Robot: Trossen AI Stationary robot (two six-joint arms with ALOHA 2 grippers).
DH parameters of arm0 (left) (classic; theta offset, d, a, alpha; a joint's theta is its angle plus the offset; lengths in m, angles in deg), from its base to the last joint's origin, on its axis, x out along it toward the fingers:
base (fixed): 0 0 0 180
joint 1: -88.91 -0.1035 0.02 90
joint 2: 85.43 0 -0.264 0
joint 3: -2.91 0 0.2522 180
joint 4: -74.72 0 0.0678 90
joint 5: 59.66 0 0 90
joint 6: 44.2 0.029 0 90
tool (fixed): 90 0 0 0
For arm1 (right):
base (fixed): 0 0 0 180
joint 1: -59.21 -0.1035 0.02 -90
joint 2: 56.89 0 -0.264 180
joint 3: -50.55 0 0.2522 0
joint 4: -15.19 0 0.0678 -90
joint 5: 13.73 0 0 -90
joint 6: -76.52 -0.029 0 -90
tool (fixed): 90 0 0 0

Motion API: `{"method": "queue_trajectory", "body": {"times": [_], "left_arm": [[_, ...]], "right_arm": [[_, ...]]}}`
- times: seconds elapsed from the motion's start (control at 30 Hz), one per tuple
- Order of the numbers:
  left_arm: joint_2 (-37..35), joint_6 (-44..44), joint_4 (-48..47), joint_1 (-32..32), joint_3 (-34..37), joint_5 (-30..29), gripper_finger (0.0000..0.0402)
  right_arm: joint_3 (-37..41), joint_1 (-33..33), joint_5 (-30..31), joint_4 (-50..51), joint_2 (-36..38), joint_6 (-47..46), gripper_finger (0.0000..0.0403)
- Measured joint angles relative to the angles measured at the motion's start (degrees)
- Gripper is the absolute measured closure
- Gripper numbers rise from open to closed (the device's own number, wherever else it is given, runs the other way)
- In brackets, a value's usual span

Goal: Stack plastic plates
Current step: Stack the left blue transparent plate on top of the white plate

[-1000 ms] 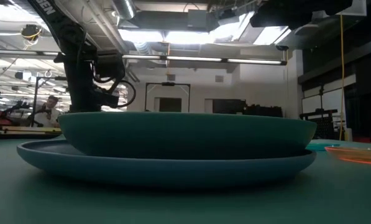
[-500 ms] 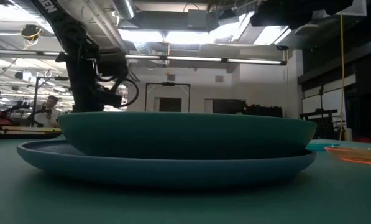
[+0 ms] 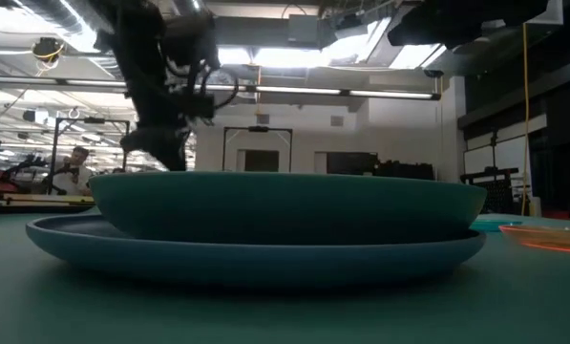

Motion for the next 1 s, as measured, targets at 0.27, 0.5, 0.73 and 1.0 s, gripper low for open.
{"method": "queue_trajectory", "body": {"times": [0.27, 0.5, 0.73, 1.0], "left_arm": [[0.0, -3.2, -0.2, 12.7, -5.5, -2.3, 0.0400], [-0.1, -1.9, 1.6, 24.7, -8.7, -5.0, 0.0400], [2.5, -5.3, 2.5, 34.4, -11.4, -11.0, 0.0400], [12.1, -9.4, 1.0, 41.4, -21.0, -13.7, 0.0400]], "right_arm": [[0.0, 0.0, -2.6, 0.4, 0.0, 0.0, 0.0269], [0.0, 0.0, -2.6, 0.3, 0.0, 0.3, 0.0269], [-0.2, -0.1, -3.6, 0.8, 0.5, 1.2, 0.0269], [-5.0, -1.4, -5.2, 9.0, 1.1, 0.5, 0.0269]]}}
